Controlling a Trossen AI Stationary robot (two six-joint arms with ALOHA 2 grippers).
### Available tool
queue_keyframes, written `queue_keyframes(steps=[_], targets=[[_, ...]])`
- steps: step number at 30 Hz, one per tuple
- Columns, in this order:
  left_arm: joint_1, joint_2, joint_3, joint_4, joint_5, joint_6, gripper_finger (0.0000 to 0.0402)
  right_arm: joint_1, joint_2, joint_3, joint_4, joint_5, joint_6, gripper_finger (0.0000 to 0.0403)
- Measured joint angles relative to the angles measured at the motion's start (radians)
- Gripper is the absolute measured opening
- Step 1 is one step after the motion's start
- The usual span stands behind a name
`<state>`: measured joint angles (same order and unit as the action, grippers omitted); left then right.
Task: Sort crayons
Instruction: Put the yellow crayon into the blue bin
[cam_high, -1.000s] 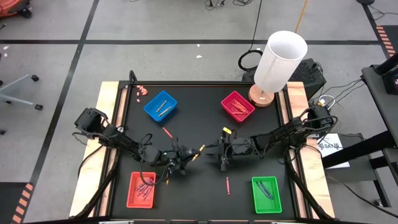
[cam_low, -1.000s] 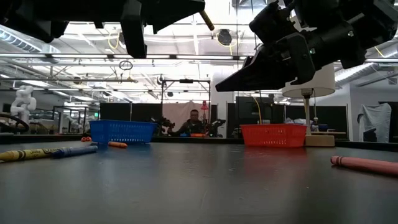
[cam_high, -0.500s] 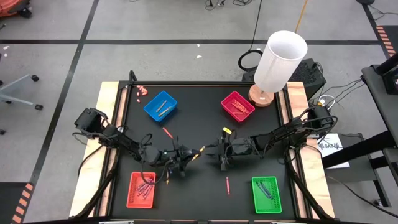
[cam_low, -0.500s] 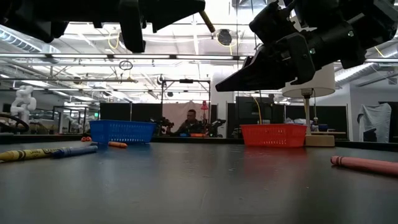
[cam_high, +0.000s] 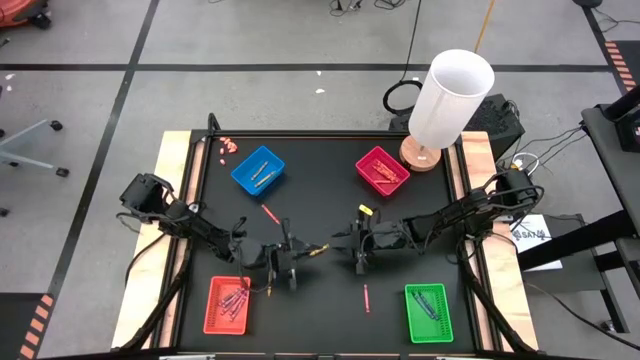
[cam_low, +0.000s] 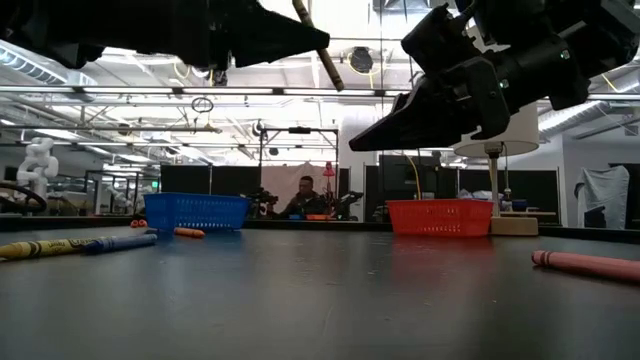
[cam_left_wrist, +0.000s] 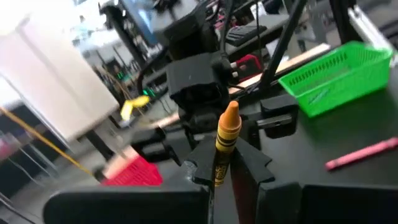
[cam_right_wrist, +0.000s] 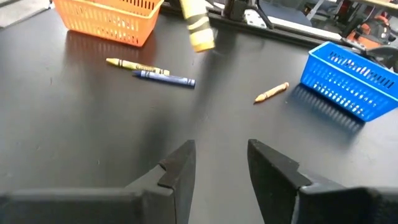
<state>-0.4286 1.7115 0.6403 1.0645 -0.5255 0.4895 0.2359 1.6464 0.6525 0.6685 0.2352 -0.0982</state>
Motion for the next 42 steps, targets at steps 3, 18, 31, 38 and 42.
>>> queue_keyframes(steps=[3,18,31,38,42], targets=[[0.0,0.0,0.0,-0.005,0.0,-0.147,0.0028,0.0,-0.024,0.0,-0.042,0.002,0.005,0.013],[0.0,0.0,0.0,-0.011,0.0,-0.817,0.0028,0.002,-0.13,0.0,-0.191,-0.001,0.083,0.013],[0.004,0.0,0.0,-0.012,0.001,-0.868,0.0028,0.002,-0.13,0.0,-0.191,-0.003,0.087,0.013],[0.004,0.0,0.0,-0.012,-0.001,-0.582,0.0028,0.002,-0.13,0.0,-0.191,-0.003,0.087,0.013],[0.004,0.0,0.0,-0.013,-0.003,-0.357,0.0028,0.003,-0.13,0.0,-0.191,-0.003,0.087,0.013]])
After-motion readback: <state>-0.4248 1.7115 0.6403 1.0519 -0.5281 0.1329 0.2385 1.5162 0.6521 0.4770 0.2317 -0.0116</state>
